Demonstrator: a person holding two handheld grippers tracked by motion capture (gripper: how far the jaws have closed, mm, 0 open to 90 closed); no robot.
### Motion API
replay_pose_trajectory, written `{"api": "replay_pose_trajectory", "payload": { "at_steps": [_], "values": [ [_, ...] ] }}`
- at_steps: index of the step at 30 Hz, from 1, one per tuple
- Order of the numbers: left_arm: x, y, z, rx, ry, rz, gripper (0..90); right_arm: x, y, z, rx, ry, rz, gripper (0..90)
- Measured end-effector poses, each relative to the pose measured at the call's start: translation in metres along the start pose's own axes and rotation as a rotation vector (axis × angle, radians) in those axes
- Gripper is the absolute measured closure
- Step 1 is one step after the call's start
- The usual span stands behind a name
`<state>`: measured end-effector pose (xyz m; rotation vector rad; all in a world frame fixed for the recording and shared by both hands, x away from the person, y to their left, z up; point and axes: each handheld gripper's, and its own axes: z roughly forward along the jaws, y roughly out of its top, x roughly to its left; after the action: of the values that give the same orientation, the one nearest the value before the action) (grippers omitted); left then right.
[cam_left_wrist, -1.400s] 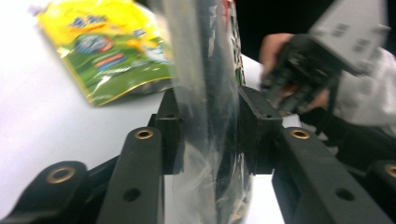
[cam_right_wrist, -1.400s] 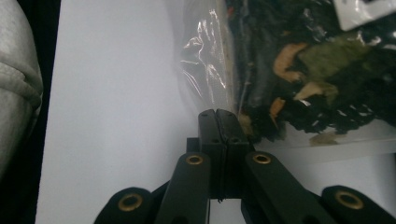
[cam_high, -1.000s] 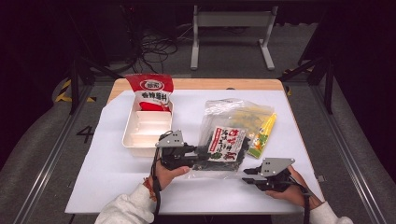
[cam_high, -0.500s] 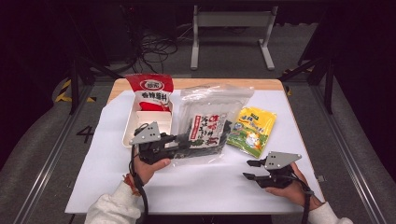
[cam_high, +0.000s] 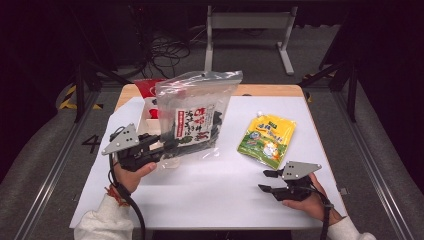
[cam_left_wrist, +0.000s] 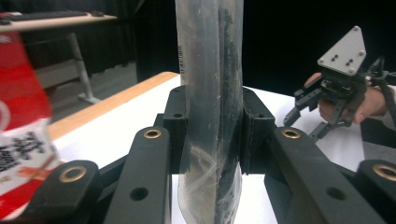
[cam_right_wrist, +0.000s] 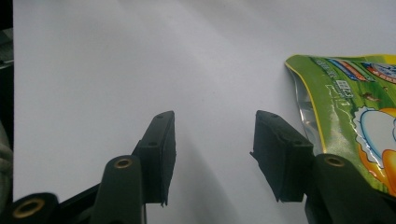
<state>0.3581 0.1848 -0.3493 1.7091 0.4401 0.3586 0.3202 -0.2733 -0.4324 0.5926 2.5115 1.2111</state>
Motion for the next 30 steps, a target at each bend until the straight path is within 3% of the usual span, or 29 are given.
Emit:
{"api": "replay_pose_trajectory", "payload": {
  "at_steps": [10, 12, 16, 19, 24, 30],
  "values": [
    [0.021, 0.000, -0.032, -0.034, 0.100, 0.012, 69.9, 0.003, -0.002, 0.003, 0.010, -0.014, 0.006, 44.5],
    [0.028, 0.000, -0.037, -0.023, 0.140, 0.044, 69.9, 0.003, -0.003, 0.003, 0.008, -0.013, 0.014, 44.4],
    [0.044, -0.001, -0.039, -0.014, 0.178, 0.087, 69.8, 0.006, -0.010, 0.000, 0.024, -0.020, 0.027, 44.2],
    [0.058, -0.008, -0.038, -0.036, 0.158, 0.064, 69.8, 0.007, -0.013, -0.003, 0.026, -0.029, 0.046, 43.9],
    [0.083, -0.021, -0.034, -0.032, 0.177, 0.047, 69.7, 0.011, -0.019, -0.005, 0.040, -0.042, 0.064, 43.4],
    [0.100, -0.033, -0.024, -0.008, 0.201, 0.041, 69.7, 0.016, -0.026, -0.007, 0.071, -0.048, 0.079, 42.7]
  ]
}}
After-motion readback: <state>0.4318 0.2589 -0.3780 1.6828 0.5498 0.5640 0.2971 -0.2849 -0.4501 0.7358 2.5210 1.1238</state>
